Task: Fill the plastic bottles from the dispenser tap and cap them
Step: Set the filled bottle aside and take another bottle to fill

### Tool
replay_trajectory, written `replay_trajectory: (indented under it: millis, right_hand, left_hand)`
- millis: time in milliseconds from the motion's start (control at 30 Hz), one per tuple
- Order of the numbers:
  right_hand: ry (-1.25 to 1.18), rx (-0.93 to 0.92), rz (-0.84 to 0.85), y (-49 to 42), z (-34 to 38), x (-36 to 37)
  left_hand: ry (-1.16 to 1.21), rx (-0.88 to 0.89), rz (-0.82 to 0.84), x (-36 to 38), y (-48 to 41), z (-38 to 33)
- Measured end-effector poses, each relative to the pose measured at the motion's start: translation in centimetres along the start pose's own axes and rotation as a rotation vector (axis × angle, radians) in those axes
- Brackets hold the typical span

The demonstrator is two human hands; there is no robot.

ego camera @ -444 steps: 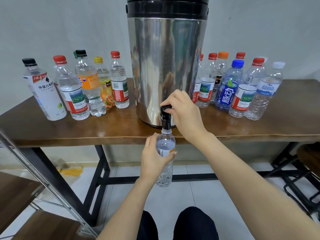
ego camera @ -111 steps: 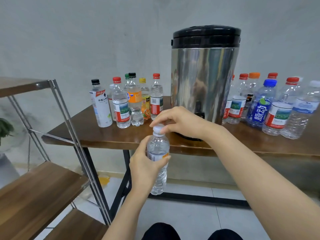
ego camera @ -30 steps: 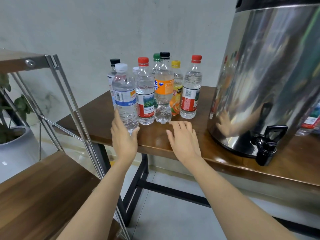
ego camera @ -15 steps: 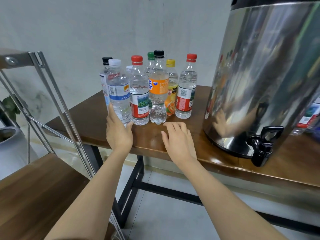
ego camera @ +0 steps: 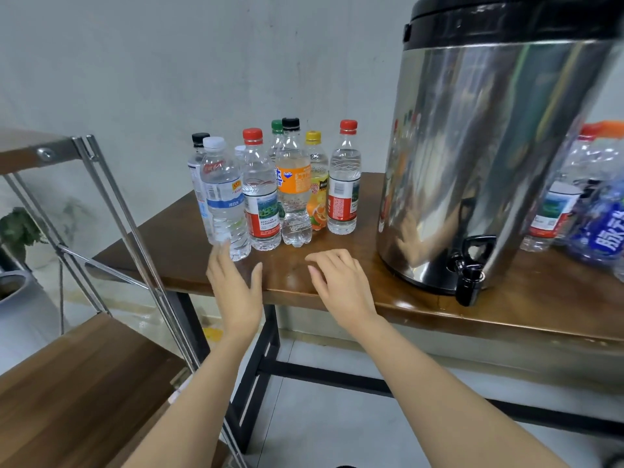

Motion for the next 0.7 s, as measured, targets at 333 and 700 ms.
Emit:
replay_trajectory:
  millis: [333,700]
  right_hand:
    - [-0.178,-0.158,-0.158,7.1,-1.8,-10.7]
    - [-0.016,-0.050,-0.436,12.7,-11.1,-23.2]
  left_hand:
    - [0.295,0.357,0.144,0.2,8.1,-10.8]
    - [0.596,0.546,0.279,5.3,15.3,-25.7]
Point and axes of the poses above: each hand's wrist, its own y-axis away from the middle knuckle, its own x-axis out of the palm, z = x × y, the point moved 4 cm from there along -y, towards the middle knuckle, and after that the axes turned 8 degrees about x, right-handed, at the moved point
